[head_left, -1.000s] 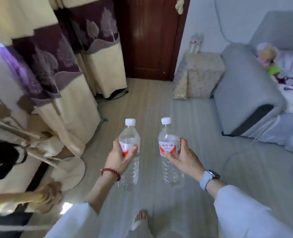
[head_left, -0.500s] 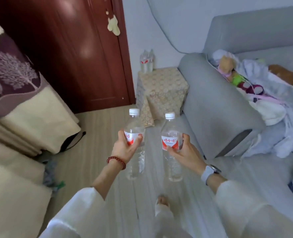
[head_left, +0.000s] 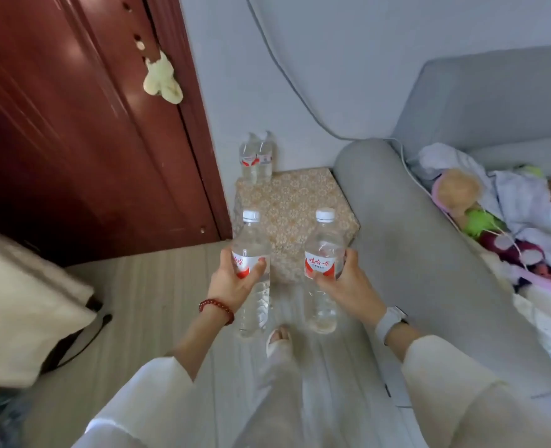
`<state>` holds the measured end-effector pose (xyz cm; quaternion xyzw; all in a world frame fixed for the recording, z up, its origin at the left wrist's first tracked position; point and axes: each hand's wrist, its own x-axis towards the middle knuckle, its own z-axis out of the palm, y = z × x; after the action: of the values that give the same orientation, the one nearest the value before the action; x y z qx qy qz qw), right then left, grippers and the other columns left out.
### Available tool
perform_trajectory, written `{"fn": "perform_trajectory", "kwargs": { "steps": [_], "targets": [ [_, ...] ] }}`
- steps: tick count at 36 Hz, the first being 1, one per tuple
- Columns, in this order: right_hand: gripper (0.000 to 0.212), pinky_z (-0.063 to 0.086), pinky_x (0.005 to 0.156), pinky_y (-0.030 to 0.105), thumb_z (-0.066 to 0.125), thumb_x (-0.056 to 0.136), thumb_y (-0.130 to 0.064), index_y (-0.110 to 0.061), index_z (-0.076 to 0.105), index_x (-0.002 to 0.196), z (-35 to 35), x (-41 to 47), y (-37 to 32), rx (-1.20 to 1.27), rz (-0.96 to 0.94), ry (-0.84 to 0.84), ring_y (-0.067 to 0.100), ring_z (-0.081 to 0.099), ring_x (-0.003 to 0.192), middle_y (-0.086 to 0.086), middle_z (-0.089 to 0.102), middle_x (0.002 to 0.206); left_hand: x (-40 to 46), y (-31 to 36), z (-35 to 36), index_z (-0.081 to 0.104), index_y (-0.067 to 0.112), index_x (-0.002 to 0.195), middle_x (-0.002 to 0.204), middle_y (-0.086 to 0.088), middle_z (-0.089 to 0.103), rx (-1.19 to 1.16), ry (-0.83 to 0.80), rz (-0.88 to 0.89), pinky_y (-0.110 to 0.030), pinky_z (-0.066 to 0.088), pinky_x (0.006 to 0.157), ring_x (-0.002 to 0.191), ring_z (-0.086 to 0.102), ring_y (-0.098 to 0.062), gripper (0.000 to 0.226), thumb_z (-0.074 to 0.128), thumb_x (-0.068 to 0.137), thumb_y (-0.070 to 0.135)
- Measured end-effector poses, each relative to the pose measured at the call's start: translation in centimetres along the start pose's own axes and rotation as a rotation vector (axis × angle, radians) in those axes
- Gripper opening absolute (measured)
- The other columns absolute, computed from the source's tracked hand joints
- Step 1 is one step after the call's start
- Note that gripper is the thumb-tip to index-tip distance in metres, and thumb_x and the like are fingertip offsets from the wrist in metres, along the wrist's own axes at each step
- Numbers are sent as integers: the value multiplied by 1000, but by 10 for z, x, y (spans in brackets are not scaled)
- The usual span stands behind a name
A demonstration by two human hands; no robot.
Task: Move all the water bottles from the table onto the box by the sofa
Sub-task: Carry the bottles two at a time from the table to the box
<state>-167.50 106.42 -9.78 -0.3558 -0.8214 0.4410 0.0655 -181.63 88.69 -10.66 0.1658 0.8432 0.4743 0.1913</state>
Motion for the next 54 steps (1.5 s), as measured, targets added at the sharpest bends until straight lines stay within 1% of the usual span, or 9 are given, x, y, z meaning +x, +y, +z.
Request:
{"fn": "perform_trajectory", "kwargs": {
  "steps": [7,14,17,21,27,37,46,49,54],
  "targets": [
    [64,43,60,14,75,66,-46,-27,29,107,-13,169,-20,122,53,22,1,56,80,-23,51,93,170,38,37,39,28,122,82,13,58,-79,-19,-21,-12,38,59,72,55,4,63,71,70,44],
    [71,39,58,-3,81,61,-43,-40,24,104,-18,302,-4,201,132,91,-26,48,82,-33,43,96,301,56,89,36,32,120,100,-15,58,-10,-76,-49,-25,48,64,89,59,-31,69,75,65,46],
    [73,42,61,7,81,60,-42,-37,26,108,-15,360,11,166,151,82,-6,52,80,-31,43,95,351,50,117,36,28,127,109,-7,56,-1,-77,-72,-38,51,80,96,56,-27,76,78,64,39],
    [76,38,60,14,80,65,-34,-19,29,119,-3,436,39,83,137,19,13,51,84,-10,48,100,409,35,157,38,21,129,105,5,54,-39,-59,-116,-16,43,73,94,51,-13,76,80,65,25],
    [73,44,76,25,80,66,-27,-19,31,120,20,532,78,88,91,-46,18,51,100,1,50,114,484,5,209,39,26,129,127,-12,46,84,-50,-191,-43,43,96,114,46,-29,81,82,61,24],
    [72,40,68,-2,80,67,-24,-24,26,114,45,599,93,255,59,-56,5,50,94,-3,45,110,544,-4,238,41,35,124,110,15,50,56,-47,-95,-40,51,87,108,51,-19,75,81,62,23],
    [79,37,107,35,74,73,-31,-38,22,132,24,590,94,212,-2,-310,8,34,125,-14,34,132,531,12,227,30,30,137,142,-3,36,160,-14,-41,-33,38,98,117,40,-10,84,76,69,12],
    [82,37,107,36,71,75,-36,-40,19,138,11,592,87,162,-56,-329,4,31,128,-16,30,140,526,20,220,38,24,134,137,-5,39,184,22,-46,-46,48,94,121,45,-24,76,77,69,16],
    [60,49,93,35,63,80,-41,-38,33,131,1,600,72,11,-149,-320,6,43,114,-8,41,133,527,35,213,53,15,120,116,-6,59,355,126,99,-36,45,85,109,50,-26,59,78,67,17]
  ]
}}
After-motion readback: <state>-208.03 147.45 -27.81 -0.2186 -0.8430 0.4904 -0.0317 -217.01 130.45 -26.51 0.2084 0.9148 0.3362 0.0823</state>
